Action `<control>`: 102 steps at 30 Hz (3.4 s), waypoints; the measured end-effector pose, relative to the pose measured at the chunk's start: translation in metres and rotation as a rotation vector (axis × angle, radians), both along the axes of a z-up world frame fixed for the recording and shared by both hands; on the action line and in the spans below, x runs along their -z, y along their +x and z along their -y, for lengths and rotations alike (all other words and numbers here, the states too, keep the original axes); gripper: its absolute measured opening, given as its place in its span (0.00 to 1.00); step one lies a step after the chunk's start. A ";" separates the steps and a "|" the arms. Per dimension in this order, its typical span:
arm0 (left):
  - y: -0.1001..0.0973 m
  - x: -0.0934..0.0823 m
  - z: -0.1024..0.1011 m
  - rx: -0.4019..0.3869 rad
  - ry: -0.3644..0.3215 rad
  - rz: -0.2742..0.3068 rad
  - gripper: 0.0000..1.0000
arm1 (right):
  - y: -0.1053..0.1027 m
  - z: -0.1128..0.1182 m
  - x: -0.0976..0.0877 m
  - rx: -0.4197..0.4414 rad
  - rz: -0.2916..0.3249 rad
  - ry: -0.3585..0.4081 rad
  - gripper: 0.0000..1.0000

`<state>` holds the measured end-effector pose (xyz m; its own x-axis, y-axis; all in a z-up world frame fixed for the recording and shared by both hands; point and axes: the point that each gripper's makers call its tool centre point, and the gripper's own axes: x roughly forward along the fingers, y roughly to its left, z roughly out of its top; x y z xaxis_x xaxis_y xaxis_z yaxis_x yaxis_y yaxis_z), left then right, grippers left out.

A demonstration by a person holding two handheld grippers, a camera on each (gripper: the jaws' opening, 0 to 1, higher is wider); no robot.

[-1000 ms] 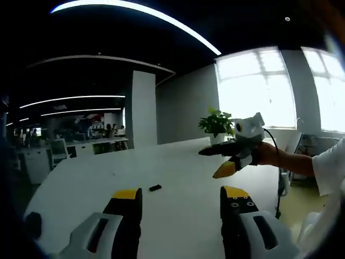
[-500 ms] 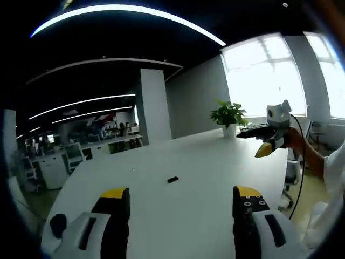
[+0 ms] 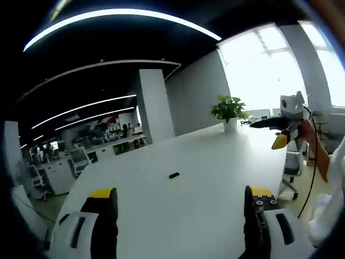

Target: Snap the two parts of the plastic buckle together until the buckle closes and remains connected.

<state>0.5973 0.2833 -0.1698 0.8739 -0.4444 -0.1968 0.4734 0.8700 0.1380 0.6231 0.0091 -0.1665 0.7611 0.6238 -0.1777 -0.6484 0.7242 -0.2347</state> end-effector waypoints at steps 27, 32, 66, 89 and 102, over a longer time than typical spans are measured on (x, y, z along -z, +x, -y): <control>-0.021 0.022 -0.039 -0.208 -0.177 -0.014 0.98 | -0.031 0.057 0.035 0.310 -0.023 0.184 1.00; -0.023 0.030 -0.041 -0.222 -0.187 -0.023 0.98 | -0.029 0.062 0.045 0.329 -0.041 0.173 1.00; -0.014 0.068 -0.050 -0.252 -0.241 -0.086 0.98 | -0.019 0.064 0.072 0.344 -0.106 0.149 1.00; -0.014 0.071 -0.048 -0.253 -0.241 -0.093 0.98 | -0.018 0.052 0.075 0.302 -0.109 0.154 1.00; -0.014 0.071 -0.043 -0.236 -0.238 -0.094 0.98 | -0.018 0.054 0.080 0.309 -0.112 0.148 1.00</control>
<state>0.5829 0.3261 -0.2408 0.9411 -0.2752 -0.1966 0.2563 0.9596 -0.1163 0.6047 -0.0452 -0.2460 0.8987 0.3925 -0.1954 -0.4093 0.9108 -0.0530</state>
